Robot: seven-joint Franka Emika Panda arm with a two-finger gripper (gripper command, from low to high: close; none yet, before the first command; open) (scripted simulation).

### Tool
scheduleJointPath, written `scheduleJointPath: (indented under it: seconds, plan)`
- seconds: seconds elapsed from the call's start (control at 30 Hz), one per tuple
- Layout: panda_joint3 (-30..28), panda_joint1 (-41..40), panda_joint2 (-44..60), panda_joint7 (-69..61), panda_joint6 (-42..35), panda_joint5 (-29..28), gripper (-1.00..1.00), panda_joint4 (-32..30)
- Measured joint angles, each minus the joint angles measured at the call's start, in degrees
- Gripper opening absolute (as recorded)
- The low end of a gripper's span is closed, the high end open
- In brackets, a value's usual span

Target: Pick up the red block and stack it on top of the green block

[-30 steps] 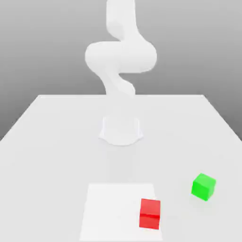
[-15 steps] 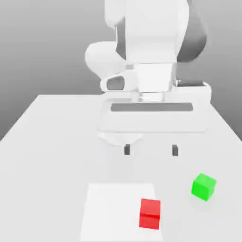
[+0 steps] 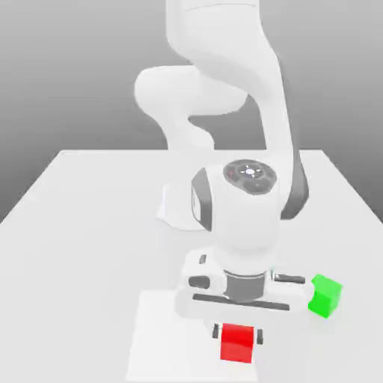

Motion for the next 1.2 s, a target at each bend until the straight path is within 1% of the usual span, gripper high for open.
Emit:
scheduleJointPath:
  seconds: [0.1,0.3,0.37,0.53,0.57,0.6,0.67,0.77,0.8,1.03,1.2]
  plan:
    - [0.04,-0.04,-0.08,0.02,-0.08,-0.03,-1.00,-0.02]
    - [2.48,-0.50,-10.75,-3.28,-8.82,2.86,-1.00,-1.92]
    - [5.60,1.61,-13.27,-7.97,-10.02,3.71,-1.00,-3.22]
    - [12.24,11.59,-19.16,-21.05,-12.40,5.93,-1.00,-6.66]
    - [12.79,14.08,-20.28,-23.59,-12.82,6.23,-1.00,-7.34]
    - [13.19,16.04,-20.74,-25.37,-12.77,6.15,-1.00,-7.87]
    - [12.47,18.22,-18.50,-25.40,-10.35,4.26,-1.00,-8.14]
    - [9.77,18.11,-12.82,-22.84,-5.03,0.16,-1.00,-7.98]
    - [8.96,18.54,-10.89,-21.83,-3.25,-1.29,1.00,-7.90]
    - [8.72,18.65,-10.48,-21.67,-2.88,-1.57,1.00,-7.88]
    - [9.66,19.16,-19.39,-26.10,-11.05,4.59,1.00,-8.31]
